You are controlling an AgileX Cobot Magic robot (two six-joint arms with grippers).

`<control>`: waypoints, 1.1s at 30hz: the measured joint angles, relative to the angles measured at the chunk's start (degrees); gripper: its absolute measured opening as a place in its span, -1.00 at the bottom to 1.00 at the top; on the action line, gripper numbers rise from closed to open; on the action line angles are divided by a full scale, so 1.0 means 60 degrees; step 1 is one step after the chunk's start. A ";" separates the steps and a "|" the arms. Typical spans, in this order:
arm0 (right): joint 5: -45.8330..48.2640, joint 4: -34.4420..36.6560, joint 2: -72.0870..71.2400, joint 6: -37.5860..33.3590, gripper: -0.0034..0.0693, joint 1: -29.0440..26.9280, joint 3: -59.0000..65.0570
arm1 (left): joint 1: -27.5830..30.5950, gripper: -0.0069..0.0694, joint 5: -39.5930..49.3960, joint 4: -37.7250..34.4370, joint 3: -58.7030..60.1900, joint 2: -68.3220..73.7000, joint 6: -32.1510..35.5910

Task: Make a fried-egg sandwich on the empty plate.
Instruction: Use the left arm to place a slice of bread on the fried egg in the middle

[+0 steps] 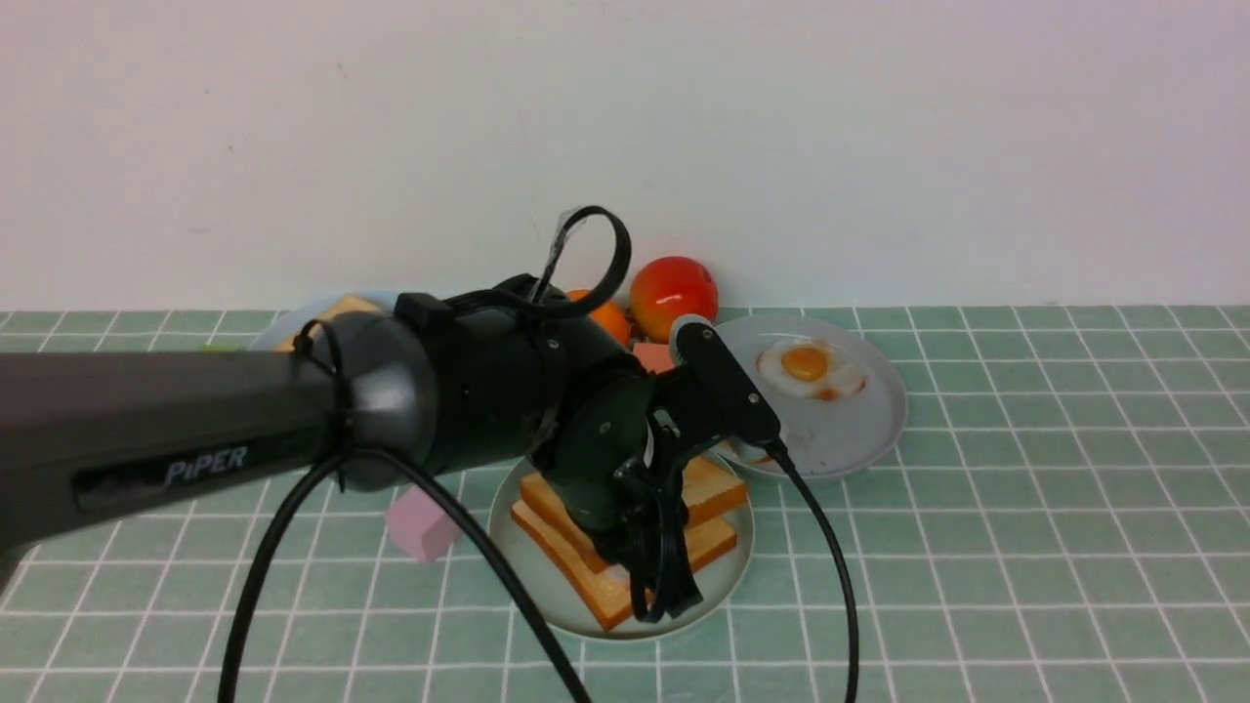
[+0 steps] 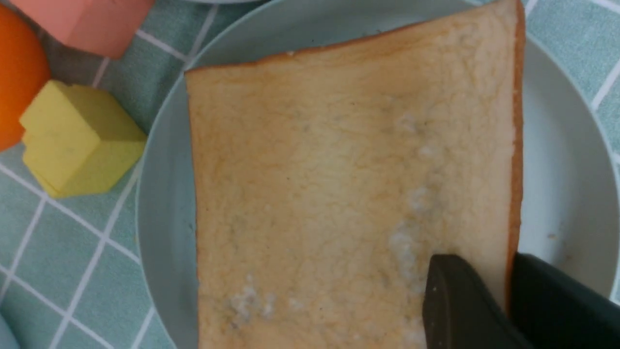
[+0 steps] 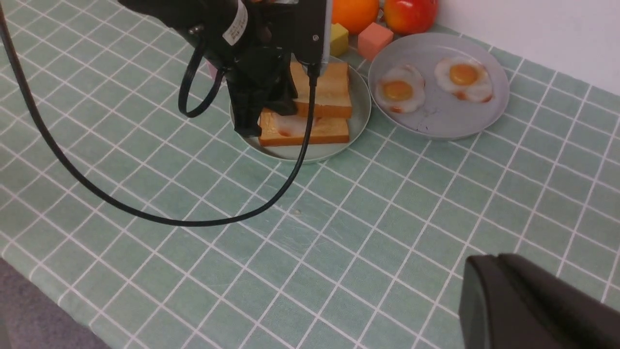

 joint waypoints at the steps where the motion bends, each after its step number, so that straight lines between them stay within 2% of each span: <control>1: 0.0000 0.0000 0.0000 0.0000 -0.82 0.0000 0.0000 | 0.0000 -0.49 0.0035 -0.0079 0.0000 0.0000 0.0001; 9: 0.0000 0.0048 0.0000 0.0000 -0.80 0.0000 0.0000 | 0.0000 -0.46 0.0155 -0.0374 0.0000 0.0000 0.0001; 17: 0.0000 0.0065 0.0000 0.0000 -0.80 0.0000 0.0000 | 0.0000 -0.08 0.0194 -0.0510 0.0000 0.0000 -0.0009; 20: 0.0000 0.0123 0.0000 0.0000 -0.79 0.0000 0.0000 | 0.0000 -0.02 0.0194 -0.0579 0.0000 0.0000 -0.0029; 29: 0.0000 0.0152 0.0000 0.0000 -0.79 0.0000 0.0000 | 0.0000 -0.02 0.0474 -0.0802 0.0000 -0.0694 -0.0053; 31: 0.0000 0.0152 0.0000 0.0000 -0.78 0.0000 0.0000 | 0.0000 -0.07 0.0521 -0.0978 0.0000 -0.1098 -0.0178; 33: 0.0000 0.0152 0.0000 0.0000 -0.77 0.0000 0.0000 | 0.0000 -0.21 0.0621 -0.1524 0.0000 -0.2219 -0.0651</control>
